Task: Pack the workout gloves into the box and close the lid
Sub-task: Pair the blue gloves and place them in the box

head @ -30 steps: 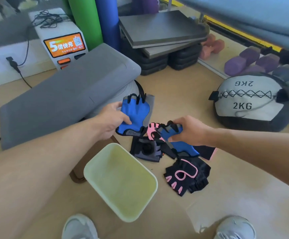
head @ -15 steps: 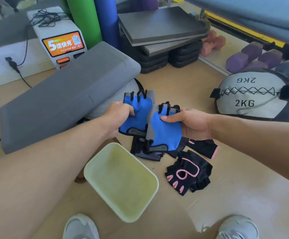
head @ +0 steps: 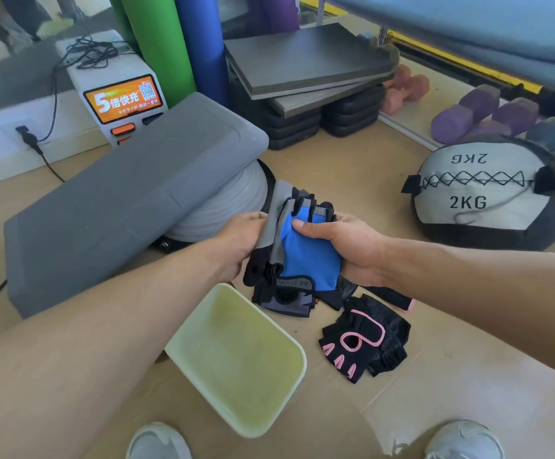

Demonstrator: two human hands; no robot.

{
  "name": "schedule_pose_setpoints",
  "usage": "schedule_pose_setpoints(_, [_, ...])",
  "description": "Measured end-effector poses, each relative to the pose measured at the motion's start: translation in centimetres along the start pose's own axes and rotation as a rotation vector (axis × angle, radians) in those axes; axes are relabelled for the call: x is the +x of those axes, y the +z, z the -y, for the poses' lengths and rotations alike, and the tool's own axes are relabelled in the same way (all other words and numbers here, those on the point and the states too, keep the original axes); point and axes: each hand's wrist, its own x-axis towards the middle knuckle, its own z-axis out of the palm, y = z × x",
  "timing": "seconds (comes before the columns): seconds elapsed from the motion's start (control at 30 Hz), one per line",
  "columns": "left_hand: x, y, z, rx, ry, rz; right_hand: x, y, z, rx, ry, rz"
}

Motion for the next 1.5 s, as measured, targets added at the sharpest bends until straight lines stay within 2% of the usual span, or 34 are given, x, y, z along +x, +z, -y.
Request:
schedule_pose_setpoints(0.17, [0.0, -0.1, -0.7, -0.058, -0.037, 0.258, 0.0, -0.2, 0.4, -0.049, -0.028, -0.097])
schedule_pose_setpoints(0.23, [-0.1, 0.2, -0.7, -0.023, -0.019, 0.248, 0.1, -0.3, 0.6, -0.053, -0.031, -0.091])
schedule_pose_setpoints(0.37, [0.0, 0.6, -0.4, -0.071, -0.003, 0.072, -0.2, -0.5, 1.2, -0.021, 0.013, -0.023])
schedule_pose_setpoints(0.47, [0.0, 0.8, -0.3, -0.131, -0.01, 0.034, -0.3, -0.6, 1.4, 0.019, 0.024, 0.017])
schedule_pose_setpoints(0.6, [0.3, 0.8, 0.0, -0.191, 0.0, 0.015, 0.1, -0.6, 1.1, 0.051, -0.043, -0.019])
schedule_pose_setpoints(0.67, [0.4, 0.9, 0.2, -0.201, 0.003, 0.039, 0.5, -0.8, 0.9, 0.003, -0.091, -0.043])
schedule_pose_setpoints(0.83, [0.2, 1.2, 0.1, -0.182, -0.015, 0.282, 0.6, -1.0, 0.6, -0.106, -0.13, -0.059])
schedule_pose_setpoints(0.9, [-0.3, 1.2, -0.2, -0.165, -0.016, 0.334, 0.6, -1.1, 0.7, -0.112, -0.121, -0.039])
schedule_pose_setpoints(1.0, [-0.3, 1.1, -0.2, -0.189, -0.018, 0.325, 0.4, -1.3, 0.9, -0.113, -0.084, 0.011])
schedule_pose_setpoints(1.17, [0.0, 1.1, 0.1, -0.151, -0.021, 0.349, 0.2, -1.0, 0.8, -0.16, -0.107, -0.002])
schedule_pose_setpoints(1.23, [0.1, 1.2, 0.2, -0.173, -0.018, 0.289, 0.2, -0.8, 1.0, -0.172, -0.123, 0.016])
schedule_pose_setpoints(1.3, [0.2, 1.3, 0.2, -0.201, -0.014, 0.163, 0.3, -0.8, 1.4, -0.134, -0.133, 0.011])
schedule_pose_setpoints(1.37, [0.3, 1.3, 0.2, -0.229, -0.004, 0.065, 0.5, -0.9, 1.7, -0.106, -0.134, -0.049])
schedule_pose_setpoints(1.5, [0.5, 1.2, 0.1, -0.259, 0.013, 0.003, 0.8, -1.4, 1.6, -0.168, -0.128, -0.174])
